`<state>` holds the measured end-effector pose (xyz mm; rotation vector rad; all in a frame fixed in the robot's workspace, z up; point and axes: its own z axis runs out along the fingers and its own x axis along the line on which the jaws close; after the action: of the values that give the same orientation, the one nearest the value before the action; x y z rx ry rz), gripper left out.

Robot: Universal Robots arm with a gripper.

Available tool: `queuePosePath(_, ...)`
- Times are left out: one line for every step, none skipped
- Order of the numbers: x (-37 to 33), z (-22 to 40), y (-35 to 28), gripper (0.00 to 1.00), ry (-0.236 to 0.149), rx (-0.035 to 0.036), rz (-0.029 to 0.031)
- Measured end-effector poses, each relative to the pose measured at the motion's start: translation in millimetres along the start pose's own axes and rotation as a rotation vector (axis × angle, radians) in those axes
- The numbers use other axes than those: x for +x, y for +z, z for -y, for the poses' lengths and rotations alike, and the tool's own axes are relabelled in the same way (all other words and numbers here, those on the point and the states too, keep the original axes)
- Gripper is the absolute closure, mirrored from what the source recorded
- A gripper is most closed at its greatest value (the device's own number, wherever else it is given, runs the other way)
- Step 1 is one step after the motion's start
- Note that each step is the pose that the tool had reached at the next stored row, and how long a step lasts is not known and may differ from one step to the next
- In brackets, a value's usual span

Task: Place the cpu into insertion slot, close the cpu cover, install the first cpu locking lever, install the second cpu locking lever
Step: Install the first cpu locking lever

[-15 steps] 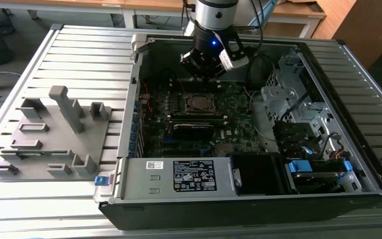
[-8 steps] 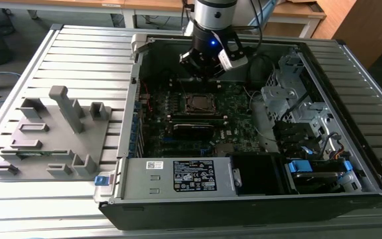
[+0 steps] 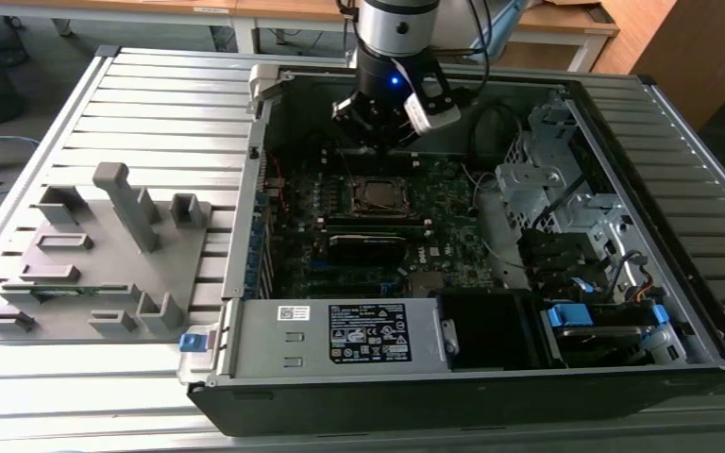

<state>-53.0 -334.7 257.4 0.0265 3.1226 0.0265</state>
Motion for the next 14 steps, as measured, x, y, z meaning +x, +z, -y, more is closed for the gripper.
queuePosePath(0.5, 0.0, 0.0, 0.9, 0.0, 0.0001, 0.0)
queuePosePath(0.8, 0.0, 0.0, 0.9, 0.0, 0.0, 0.0)
queuePosePath(1.1, 0.0, 0.0, 0.9, 0.0, 0.0, 0.0)
queuePosePath(1.3, 0.0, 0.0, 0.9, 0.0, 0.0, 0.0)
queuePosePath(1.4, 0.0, 0.0, 0.9, 0.0, 0.0, -0.0001)
queuePosePath(1.9, 0.0, 0.0, 0.9, 0.0, 0.0, 0.0)
queuePosePath(2.0, 0.1, -0.2, 0.9, 0.0, 0.0, 0.0)
queuePosePath(2.0, 0.1, -0.2, 0.9, 0.0, 0.0, 0.0)
queuePosePath(2.0, 0.1, -0.2, 0.9, 0.0, 0.0, 0.0)
queuePosePath(2.0, 0.1, -0.3, 0.9, 0.0, 0.0, 0.0)
queuePosePath(2.0, 0.1, -0.4, 0.9, 0.0, 0.0001, -0.0001)
queuePosePath(2.0, 0.1, -0.7, 0.9, 0.0, 0.0002, -0.0002)
queuePosePath(2.1, 0.1, -1.2, 0.9, 0.0, 0.0005, -0.0003)
queuePosePath(2.0, 0.1, -1.7, 0.9, 0.0, 0.0003, -0.0002)
